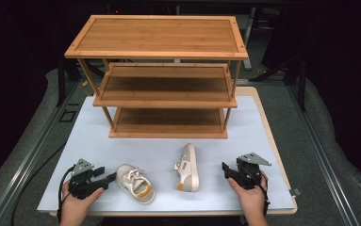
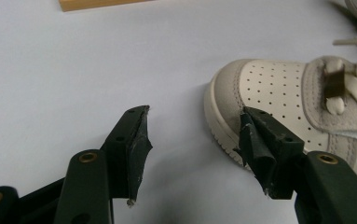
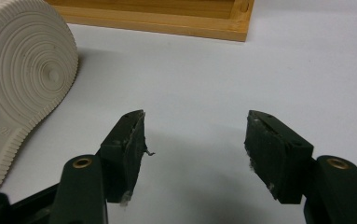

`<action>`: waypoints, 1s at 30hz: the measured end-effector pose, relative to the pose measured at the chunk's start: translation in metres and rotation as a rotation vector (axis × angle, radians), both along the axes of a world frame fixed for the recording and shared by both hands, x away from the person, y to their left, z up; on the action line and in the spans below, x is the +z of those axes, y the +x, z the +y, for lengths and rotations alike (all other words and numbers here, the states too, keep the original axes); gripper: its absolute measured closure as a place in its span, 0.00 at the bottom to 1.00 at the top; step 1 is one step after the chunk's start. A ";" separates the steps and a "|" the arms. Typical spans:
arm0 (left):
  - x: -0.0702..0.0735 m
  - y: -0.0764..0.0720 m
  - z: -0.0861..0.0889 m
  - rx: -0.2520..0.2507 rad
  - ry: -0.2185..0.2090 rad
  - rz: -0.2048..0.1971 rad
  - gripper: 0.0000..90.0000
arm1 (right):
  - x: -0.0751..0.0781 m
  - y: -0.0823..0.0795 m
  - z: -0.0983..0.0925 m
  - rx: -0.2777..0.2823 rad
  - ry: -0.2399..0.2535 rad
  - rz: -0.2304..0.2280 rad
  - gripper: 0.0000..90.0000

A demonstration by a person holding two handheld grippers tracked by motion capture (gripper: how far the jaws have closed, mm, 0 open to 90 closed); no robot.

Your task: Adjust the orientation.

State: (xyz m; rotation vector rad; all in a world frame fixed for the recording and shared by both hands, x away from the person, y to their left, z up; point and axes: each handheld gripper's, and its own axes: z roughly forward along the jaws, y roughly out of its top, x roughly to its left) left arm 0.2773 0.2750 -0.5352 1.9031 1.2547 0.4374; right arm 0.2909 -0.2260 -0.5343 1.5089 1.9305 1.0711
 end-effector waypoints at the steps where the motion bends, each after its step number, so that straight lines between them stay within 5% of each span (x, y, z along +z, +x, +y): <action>1: 0.000 0.004 -0.002 0.004 -0.007 0.004 0.47 | 0.000 0.000 0.000 -0.001 0.000 0.001 0.42; 12: 0.002 0.039 -0.031 -0.016 -0.029 -0.009 0.49 | -0.001 0.001 -0.001 0.000 0.006 0.006 0.42; 15: 0.006 0.041 -0.036 -0.029 -0.066 -0.025 0.48 | -0.001 0.001 -0.001 -0.002 0.007 0.006 0.42; 22: 0.021 0.019 -0.039 -0.076 -0.051 -0.055 0.52 | 0.000 0.001 -0.003 -0.002 0.015 0.002 0.42; 30: 0.035 -0.017 -0.045 -0.134 -0.084 -0.067 0.51 | 0.001 0.000 -0.002 -0.003 0.015 0.001 0.42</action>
